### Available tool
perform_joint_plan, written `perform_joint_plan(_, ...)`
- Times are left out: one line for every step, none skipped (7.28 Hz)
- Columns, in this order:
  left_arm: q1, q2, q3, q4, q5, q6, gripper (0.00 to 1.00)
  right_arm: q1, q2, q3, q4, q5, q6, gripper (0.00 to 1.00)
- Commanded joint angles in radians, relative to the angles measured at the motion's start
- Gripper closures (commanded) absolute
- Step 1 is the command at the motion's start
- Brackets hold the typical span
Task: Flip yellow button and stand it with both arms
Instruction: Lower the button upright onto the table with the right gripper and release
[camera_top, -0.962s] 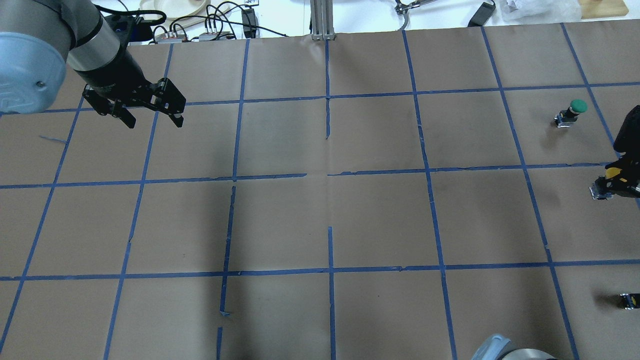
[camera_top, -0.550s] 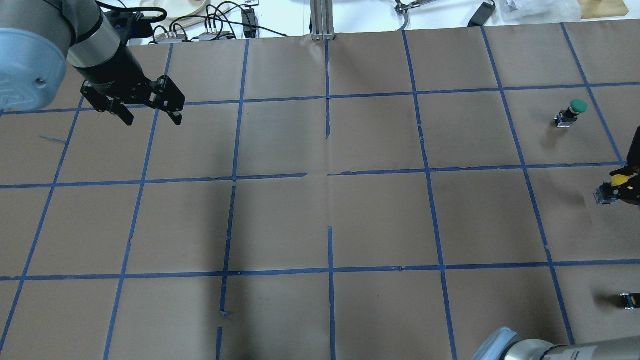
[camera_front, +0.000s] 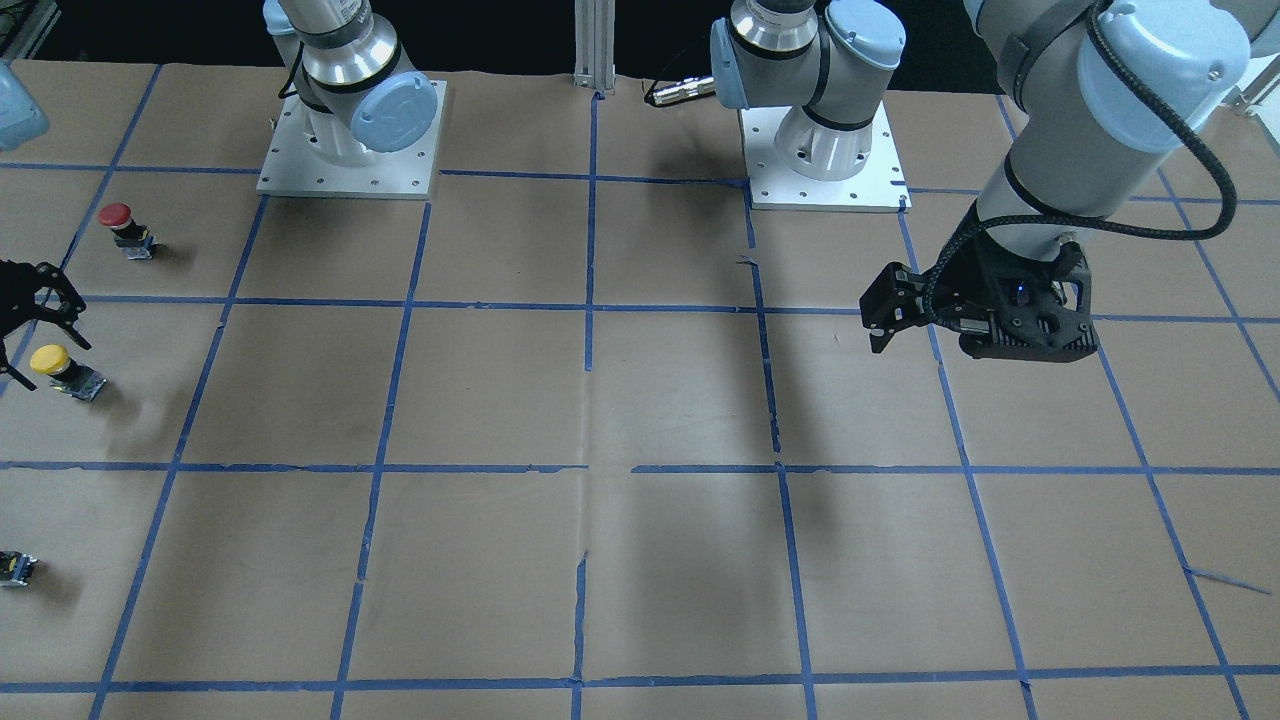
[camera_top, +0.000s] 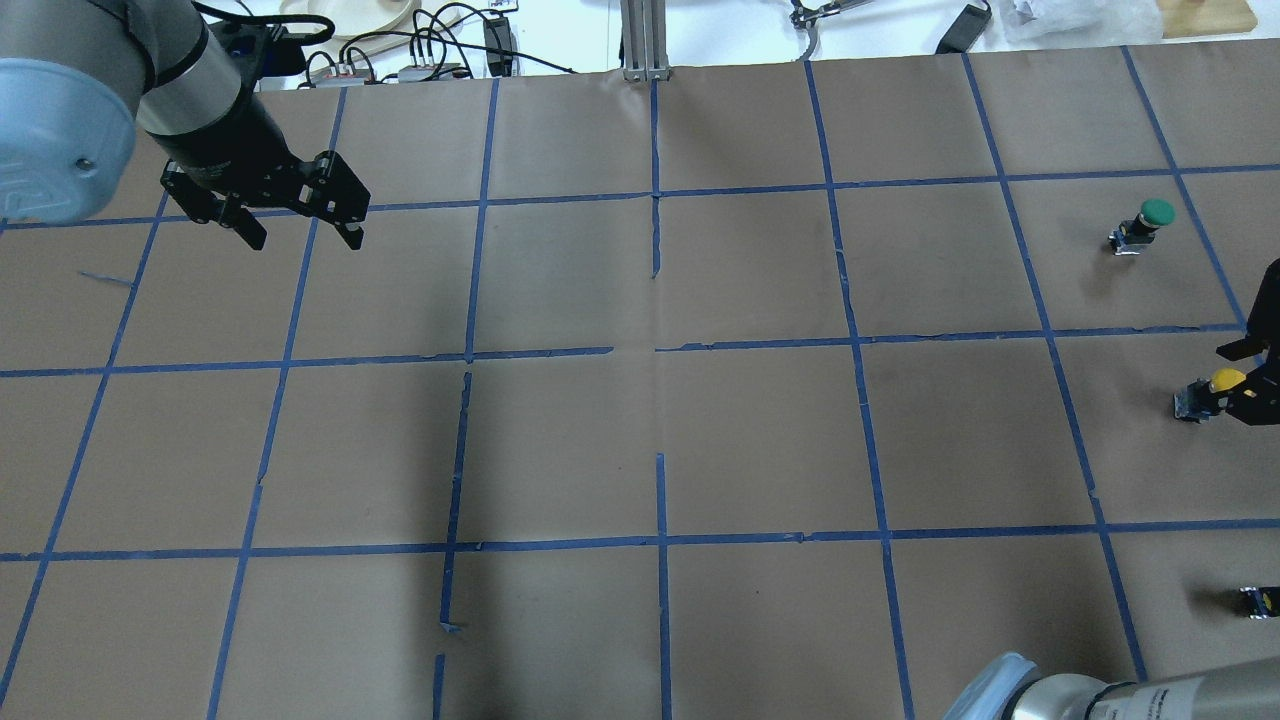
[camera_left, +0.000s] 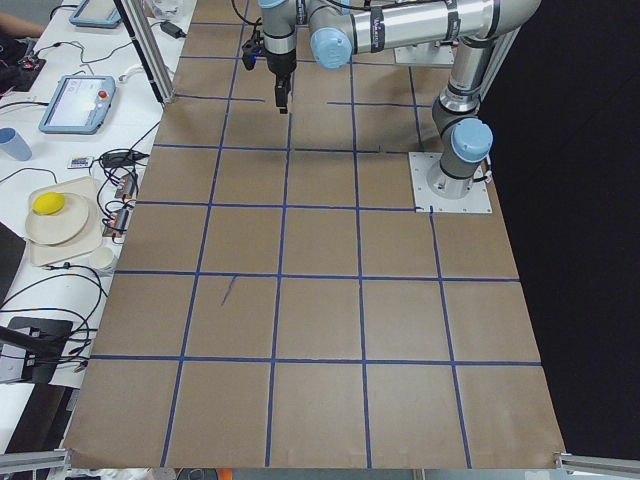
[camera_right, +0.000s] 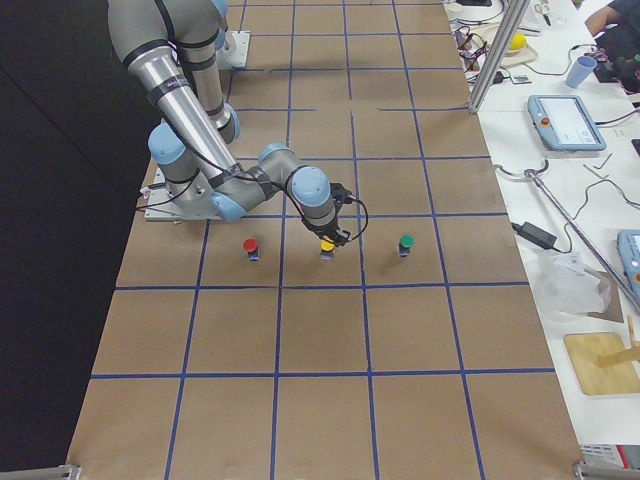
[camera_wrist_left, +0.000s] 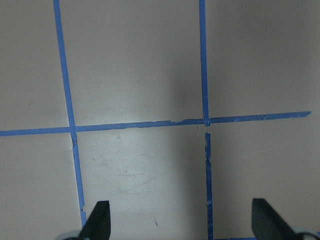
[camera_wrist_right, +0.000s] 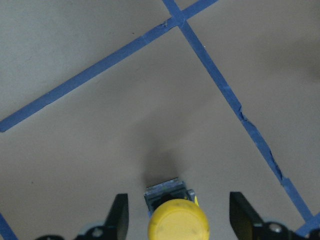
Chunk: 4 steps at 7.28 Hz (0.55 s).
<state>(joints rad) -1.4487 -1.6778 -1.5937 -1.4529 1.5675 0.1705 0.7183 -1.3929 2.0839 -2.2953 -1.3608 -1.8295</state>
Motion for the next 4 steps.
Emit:
perform_joint_plan(0.001, 0.000, 0.001, 0.000, -0.006, -0.002, 0.00, 0.004, -0.026, -0.027, 0.014, -0.008, 0.116, 0.00)
perform_joint_plan(0.001, 0.001, 0.001, 0.000, -0.004, -0.002, 0.00, 0.004, -0.014, -0.027, 0.013, -0.011, 0.112, 0.01)
perform_joint_plan(0.001, 0.001, 0.001, 0.000, -0.003, -0.023, 0.00, 0.004, 0.004, -0.028, 0.011, -0.014, 0.105, 0.07)
perform_joint_plan(0.001, 0.001, 0.007, 0.000, -0.006, -0.064, 0.00, 0.004, 0.003, -0.034, 0.011, -0.023, 0.113, 0.06)
